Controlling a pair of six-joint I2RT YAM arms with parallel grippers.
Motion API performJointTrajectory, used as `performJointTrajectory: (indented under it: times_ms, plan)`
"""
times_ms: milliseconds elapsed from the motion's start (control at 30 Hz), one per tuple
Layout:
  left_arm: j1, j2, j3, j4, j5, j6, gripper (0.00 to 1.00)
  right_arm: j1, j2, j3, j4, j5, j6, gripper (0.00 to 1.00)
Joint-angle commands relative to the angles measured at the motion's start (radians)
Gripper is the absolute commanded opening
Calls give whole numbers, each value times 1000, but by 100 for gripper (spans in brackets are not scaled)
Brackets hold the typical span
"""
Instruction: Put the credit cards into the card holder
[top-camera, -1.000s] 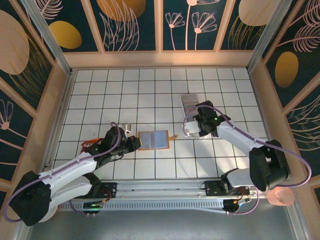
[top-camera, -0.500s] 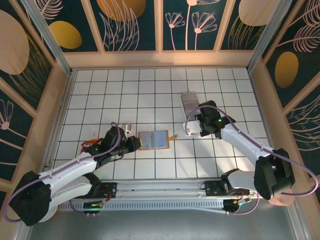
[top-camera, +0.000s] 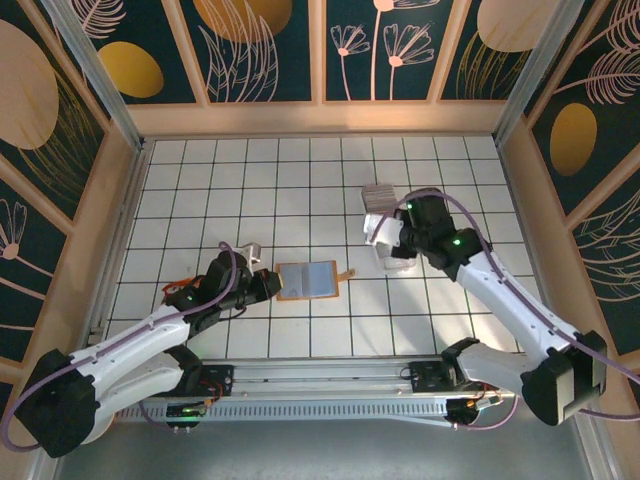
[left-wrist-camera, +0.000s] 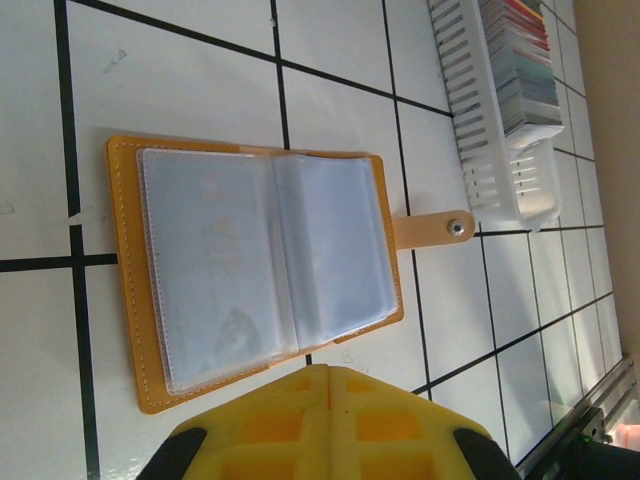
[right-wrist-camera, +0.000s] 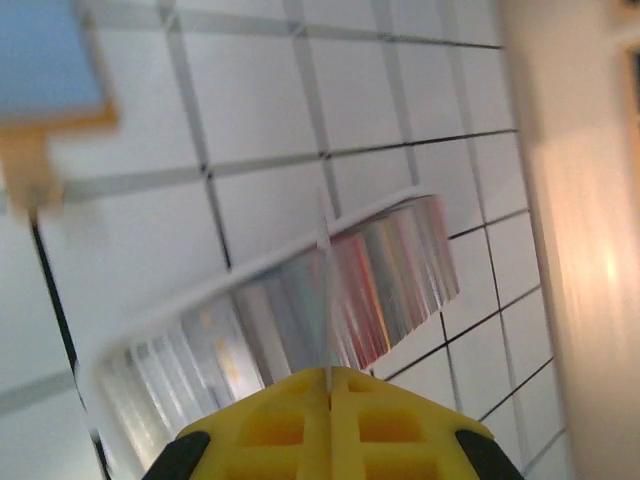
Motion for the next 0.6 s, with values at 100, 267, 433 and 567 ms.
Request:
performJointTrajectory:
  times_ms: [100, 267, 433, 567]
  plan:
    - [-4, -35, 35, -27, -19, -32, 0, 9, -13, 102, 61, -105, 1006, 0]
    - [-5, -45, 40, -33, -15, -73, 0, 4, -64, -42, 353, -471, 1811, 0]
    - [-4, -53, 26, -11, -4, -100, 0, 73, -100, -80, 379, -358, 1961, 0]
    - [-4, -50, 37, -25, -2, -100, 0, 85, -69, -49, 308, -328, 1958, 0]
